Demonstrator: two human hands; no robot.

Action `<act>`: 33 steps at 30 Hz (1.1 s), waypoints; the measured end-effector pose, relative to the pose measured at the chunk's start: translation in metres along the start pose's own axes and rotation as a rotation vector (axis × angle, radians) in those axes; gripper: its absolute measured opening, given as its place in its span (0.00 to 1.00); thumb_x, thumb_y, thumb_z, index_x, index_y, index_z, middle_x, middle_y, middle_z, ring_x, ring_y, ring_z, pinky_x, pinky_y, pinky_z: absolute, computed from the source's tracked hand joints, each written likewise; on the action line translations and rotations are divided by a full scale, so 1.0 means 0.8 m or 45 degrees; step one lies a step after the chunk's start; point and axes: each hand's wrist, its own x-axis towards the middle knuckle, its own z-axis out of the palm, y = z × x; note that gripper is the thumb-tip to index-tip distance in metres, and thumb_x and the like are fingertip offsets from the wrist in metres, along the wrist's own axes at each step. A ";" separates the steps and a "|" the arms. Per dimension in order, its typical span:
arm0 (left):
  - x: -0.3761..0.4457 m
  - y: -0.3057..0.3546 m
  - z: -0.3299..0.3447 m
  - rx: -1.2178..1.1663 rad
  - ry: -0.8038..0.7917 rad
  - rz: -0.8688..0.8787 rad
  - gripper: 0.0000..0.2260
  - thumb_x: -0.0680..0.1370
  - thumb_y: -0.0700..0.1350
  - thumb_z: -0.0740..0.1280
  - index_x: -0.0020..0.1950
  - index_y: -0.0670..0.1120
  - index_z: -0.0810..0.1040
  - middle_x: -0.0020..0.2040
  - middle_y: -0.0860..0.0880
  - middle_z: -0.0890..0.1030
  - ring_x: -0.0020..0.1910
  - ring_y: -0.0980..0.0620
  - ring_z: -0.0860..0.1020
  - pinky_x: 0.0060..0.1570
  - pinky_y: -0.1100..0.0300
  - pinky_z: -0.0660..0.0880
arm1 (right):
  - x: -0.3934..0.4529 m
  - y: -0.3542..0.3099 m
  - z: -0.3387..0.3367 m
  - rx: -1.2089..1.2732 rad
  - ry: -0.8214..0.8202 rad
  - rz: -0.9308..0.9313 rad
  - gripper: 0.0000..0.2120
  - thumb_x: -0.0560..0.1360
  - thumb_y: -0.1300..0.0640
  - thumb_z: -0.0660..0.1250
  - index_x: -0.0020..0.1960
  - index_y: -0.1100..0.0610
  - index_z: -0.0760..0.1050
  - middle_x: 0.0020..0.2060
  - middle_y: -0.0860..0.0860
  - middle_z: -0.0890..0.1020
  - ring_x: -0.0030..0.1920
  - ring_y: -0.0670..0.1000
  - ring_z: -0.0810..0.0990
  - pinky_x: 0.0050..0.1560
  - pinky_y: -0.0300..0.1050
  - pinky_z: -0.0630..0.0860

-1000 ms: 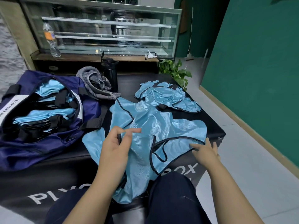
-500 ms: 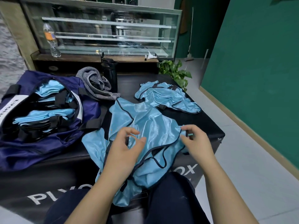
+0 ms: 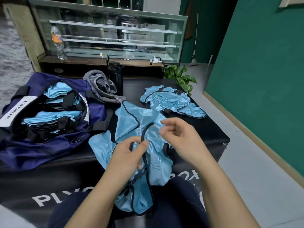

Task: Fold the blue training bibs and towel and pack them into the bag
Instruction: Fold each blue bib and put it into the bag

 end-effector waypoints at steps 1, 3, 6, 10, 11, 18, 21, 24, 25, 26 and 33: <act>0.001 0.002 -0.004 -0.093 0.028 -0.030 0.07 0.77 0.48 0.66 0.45 0.45 0.78 0.20 0.49 0.66 0.22 0.51 0.65 0.30 0.59 0.65 | -0.002 -0.001 -0.004 -0.056 0.069 0.032 0.03 0.75 0.56 0.69 0.47 0.50 0.77 0.37 0.48 0.78 0.38 0.46 0.76 0.47 0.46 0.75; 0.001 0.006 -0.008 -0.237 0.076 -0.040 0.07 0.78 0.46 0.65 0.48 0.43 0.78 0.20 0.50 0.62 0.21 0.53 0.64 0.32 0.58 0.65 | -0.004 -0.001 -0.011 -0.120 0.123 0.145 0.09 0.75 0.46 0.67 0.44 0.51 0.77 0.31 0.46 0.76 0.34 0.46 0.75 0.47 0.52 0.76; 0.000 0.010 -0.010 -0.366 0.097 -0.034 0.07 0.79 0.44 0.64 0.54 0.43 0.78 0.20 0.51 0.61 0.18 0.56 0.62 0.33 0.56 0.64 | -0.007 -0.004 -0.014 -0.193 -0.023 0.323 0.20 0.72 0.32 0.59 0.48 0.47 0.75 0.29 0.42 0.81 0.35 0.44 0.81 0.53 0.51 0.77; -0.006 0.011 -0.014 -0.383 0.091 -0.008 0.08 0.79 0.43 0.64 0.57 0.49 0.78 0.23 0.48 0.61 0.19 0.55 0.62 0.34 0.55 0.66 | -0.017 -0.003 -0.007 -0.139 -0.168 0.442 0.18 0.74 0.32 0.57 0.54 0.44 0.71 0.37 0.47 0.86 0.41 0.46 0.84 0.54 0.47 0.77; -0.007 0.012 -0.016 -0.388 0.083 0.003 0.09 0.79 0.43 0.64 0.58 0.50 0.78 0.23 0.48 0.60 0.19 0.55 0.61 0.34 0.55 0.66 | -0.019 -0.004 -0.005 -0.056 -0.155 0.428 0.17 0.74 0.34 0.59 0.55 0.44 0.71 0.39 0.48 0.86 0.42 0.46 0.84 0.53 0.46 0.77; -0.012 0.013 -0.027 -0.280 0.048 0.135 0.11 0.78 0.40 0.65 0.56 0.54 0.79 0.30 0.49 0.71 0.21 0.54 0.66 0.28 0.61 0.66 | -0.024 -0.009 0.002 0.153 -0.064 0.027 0.15 0.74 0.57 0.71 0.57 0.44 0.74 0.38 0.45 0.84 0.43 0.44 0.81 0.50 0.39 0.75; -0.014 0.014 -0.030 -0.220 0.114 0.162 0.07 0.76 0.40 0.68 0.49 0.52 0.80 0.35 0.53 0.76 0.23 0.53 0.69 0.28 0.62 0.67 | -0.024 -0.011 0.003 0.181 0.030 -0.103 0.16 0.74 0.67 0.70 0.52 0.47 0.79 0.34 0.42 0.80 0.37 0.41 0.76 0.44 0.35 0.74; -0.015 0.016 -0.030 -0.223 0.149 0.182 0.06 0.74 0.39 0.71 0.44 0.49 0.76 0.32 0.55 0.76 0.24 0.53 0.69 0.30 0.58 0.67 | -0.024 -0.012 -0.001 0.171 0.077 -0.159 0.16 0.74 0.68 0.69 0.50 0.47 0.80 0.35 0.43 0.80 0.38 0.43 0.77 0.43 0.37 0.74; -0.015 0.017 -0.030 -0.214 0.156 0.191 0.08 0.73 0.39 0.71 0.44 0.49 0.74 0.31 0.56 0.75 0.25 0.53 0.69 0.30 0.57 0.67 | -0.024 -0.012 -0.002 0.166 0.084 -0.169 0.16 0.74 0.68 0.69 0.50 0.47 0.80 0.35 0.44 0.81 0.38 0.43 0.77 0.43 0.38 0.74; -0.015 0.017 -0.029 -0.208 0.165 0.199 0.09 0.73 0.39 0.71 0.43 0.49 0.72 0.30 0.57 0.74 0.25 0.52 0.68 0.29 0.57 0.66 | -0.025 -0.012 -0.003 0.157 0.085 -0.176 0.16 0.74 0.68 0.69 0.50 0.47 0.79 0.35 0.43 0.81 0.38 0.43 0.76 0.43 0.37 0.74; -0.024 0.024 -0.027 -0.194 0.141 0.223 0.14 0.74 0.41 0.70 0.53 0.58 0.75 0.46 0.50 0.82 0.31 0.49 0.71 0.32 0.57 0.71 | -0.027 -0.003 0.002 -0.015 0.073 -0.137 0.14 0.73 0.62 0.72 0.52 0.45 0.78 0.38 0.46 0.76 0.37 0.40 0.73 0.43 0.35 0.71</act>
